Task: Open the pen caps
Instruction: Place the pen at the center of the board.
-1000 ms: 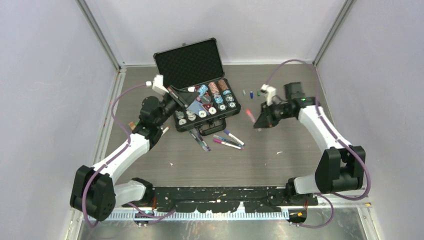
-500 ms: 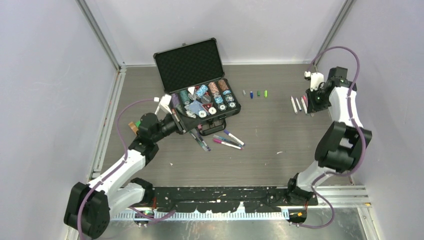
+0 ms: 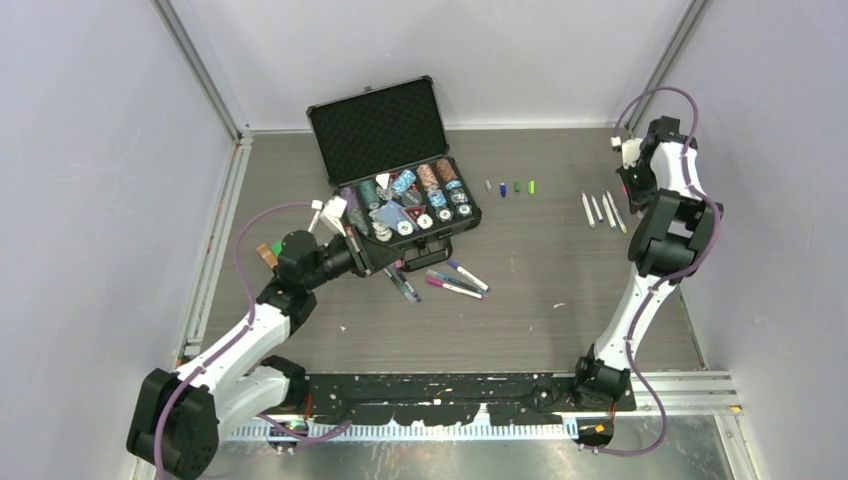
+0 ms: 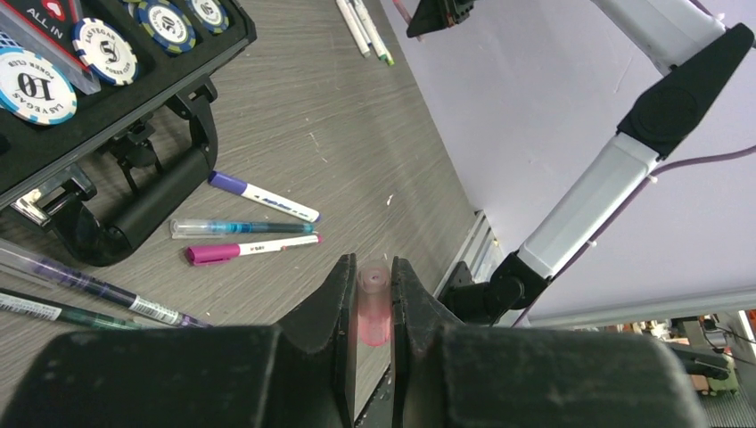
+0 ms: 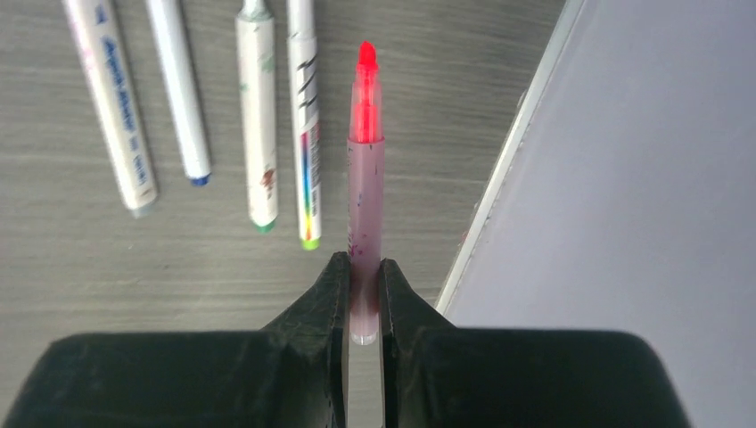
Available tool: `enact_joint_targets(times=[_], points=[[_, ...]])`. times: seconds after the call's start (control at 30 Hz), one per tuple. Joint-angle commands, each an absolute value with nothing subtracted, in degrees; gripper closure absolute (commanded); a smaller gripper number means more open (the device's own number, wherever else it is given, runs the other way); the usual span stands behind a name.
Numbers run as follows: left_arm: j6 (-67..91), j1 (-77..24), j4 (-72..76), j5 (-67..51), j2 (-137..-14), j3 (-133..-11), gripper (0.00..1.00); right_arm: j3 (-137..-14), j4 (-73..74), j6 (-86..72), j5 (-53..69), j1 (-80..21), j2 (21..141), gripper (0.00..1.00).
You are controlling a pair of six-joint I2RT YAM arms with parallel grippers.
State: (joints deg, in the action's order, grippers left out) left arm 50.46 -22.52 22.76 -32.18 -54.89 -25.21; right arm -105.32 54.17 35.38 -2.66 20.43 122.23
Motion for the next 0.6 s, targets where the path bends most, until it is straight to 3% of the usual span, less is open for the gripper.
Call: enact_joint_targets(times=[0.0, 0.57], points=[[48.4, -22.3, 22.3, -33.5, -54.0, -26.8, 0.99, -112.4, 56.8, 34.2, -6.1, 20.6, 126.0, 0.88], [48.5, -22.4, 22.4, -33.2, -55.2, -27.2, 0.99, -124.3, 62.4, 31.1, -5.1, 20.7, 136.5, 0.79]])
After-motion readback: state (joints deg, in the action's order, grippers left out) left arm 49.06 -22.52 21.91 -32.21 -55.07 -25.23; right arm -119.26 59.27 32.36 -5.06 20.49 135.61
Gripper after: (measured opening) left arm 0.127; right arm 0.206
